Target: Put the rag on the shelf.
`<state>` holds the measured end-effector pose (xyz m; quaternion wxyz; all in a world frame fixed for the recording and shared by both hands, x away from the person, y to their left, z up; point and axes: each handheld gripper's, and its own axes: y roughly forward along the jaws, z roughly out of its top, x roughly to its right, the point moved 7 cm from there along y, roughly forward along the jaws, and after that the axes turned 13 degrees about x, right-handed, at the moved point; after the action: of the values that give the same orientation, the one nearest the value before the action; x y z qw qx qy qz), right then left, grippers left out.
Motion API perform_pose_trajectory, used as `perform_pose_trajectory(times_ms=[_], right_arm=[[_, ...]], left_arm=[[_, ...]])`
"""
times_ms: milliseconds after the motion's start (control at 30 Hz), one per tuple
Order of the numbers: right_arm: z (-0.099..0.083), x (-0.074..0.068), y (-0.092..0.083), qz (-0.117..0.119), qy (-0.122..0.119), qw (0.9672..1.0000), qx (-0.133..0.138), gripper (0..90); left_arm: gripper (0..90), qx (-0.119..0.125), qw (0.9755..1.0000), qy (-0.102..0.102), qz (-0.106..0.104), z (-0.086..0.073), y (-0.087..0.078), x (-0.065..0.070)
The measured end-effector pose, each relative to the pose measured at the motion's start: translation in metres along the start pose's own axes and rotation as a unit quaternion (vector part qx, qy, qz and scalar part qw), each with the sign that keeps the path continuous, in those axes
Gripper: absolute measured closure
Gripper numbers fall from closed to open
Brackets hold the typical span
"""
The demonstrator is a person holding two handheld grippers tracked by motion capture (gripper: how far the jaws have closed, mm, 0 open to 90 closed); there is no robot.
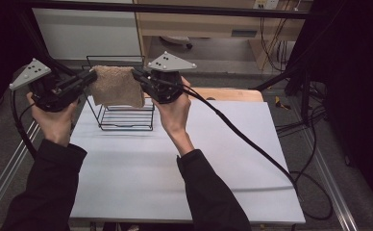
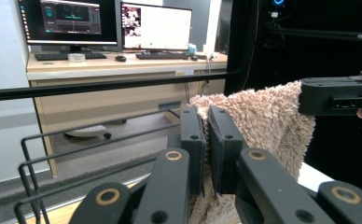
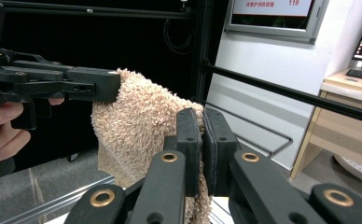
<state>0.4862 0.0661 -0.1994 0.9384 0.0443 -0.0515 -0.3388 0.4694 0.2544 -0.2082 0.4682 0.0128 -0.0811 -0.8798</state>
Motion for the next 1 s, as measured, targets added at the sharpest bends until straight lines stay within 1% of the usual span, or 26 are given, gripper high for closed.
perform_pose_trajectory(times_ms=[100,133,233,300,400,433,467,533,567,667,733,800,833,1000], right_arm=[[0.006,0.000,0.008,0.000,0.001,1.0000,0.004,86.3],[0.006,0.000,0.008,0.000,0.001,1.0000,0.004,86.3],[0.014,-0.001,0.017,0.003,0.000,1.0000,0.009,86.2],[0.018,0.000,0.022,0.002,-0.003,0.9999,0.010,86.3],[0.024,0.002,0.029,0.001,0.000,0.9999,0.014,86.2],[0.024,0.002,0.029,0.001,0.000,0.9999,0.014,86.2],[0.027,0.003,0.034,-0.002,-0.002,0.9999,0.016,86.2],[0.028,0.003,0.036,-0.003,-0.004,0.9999,0.016,86.3],[0.029,0.003,0.038,-0.003,-0.007,0.9998,0.017,86.2],[0.032,0.004,0.043,-0.004,-0.003,0.9998,0.019,86.3],[0.034,0.005,0.048,-0.005,-0.006,0.9998,0.018,86.3],[0.034,0.006,0.050,-0.006,-0.007,0.9998,0.019,86.2],[0.035,0.008,0.053,-0.007,-0.003,0.9997,0.022,86.2],[0.036,0.010,0.060,-0.010,-0.006,0.9996,0.025,86.2]], left_arm=[[84.7,0.003,1.0000,-0.003,0.003,0.007,0.002,-0.007],[84.7,0.004,1.0000,-0.003,0.004,0.009,0.002,-0.009],[84.7,0.007,0.9999,-0.007,0.006,0.019,0.003,-0.016],[84.7,0.007,0.9999,-0.008,0.007,0.021,0.004,-0.018],[84.7,0.006,0.9999,-0.003,0.013,0.027,0.007,-0.023],[84.7,0.006,0.9999,-0.003,0.016,0.029,0.008,-0.024],[84.7,0.006,0.9998,-0.001,0.018,0.031,0.009,-0.026],[84.7,0.007,0.9997,-0.001,0.022,0.034,0.011,-0.029],[84.7,0.009,0.9997,-0.003,0.022,0.035,0.012,-0.031],[84.7,0.013,0.9996,-0.011,0.021,0.037,0.014,-0.036],[84.7,0.017,0.9995,-0.013,0.023,0.038,0.016,-0.039],[84.7,0.023,0.9993,-0.016,0.025,0.039,0.017,-0.042],[84.8,0.025,0.9992,-0.017,0.025,0.039,0.018,-0.044],[84.8,0.035,0.9989,-0.007,0.029,0.041,0.021,-0.049]])
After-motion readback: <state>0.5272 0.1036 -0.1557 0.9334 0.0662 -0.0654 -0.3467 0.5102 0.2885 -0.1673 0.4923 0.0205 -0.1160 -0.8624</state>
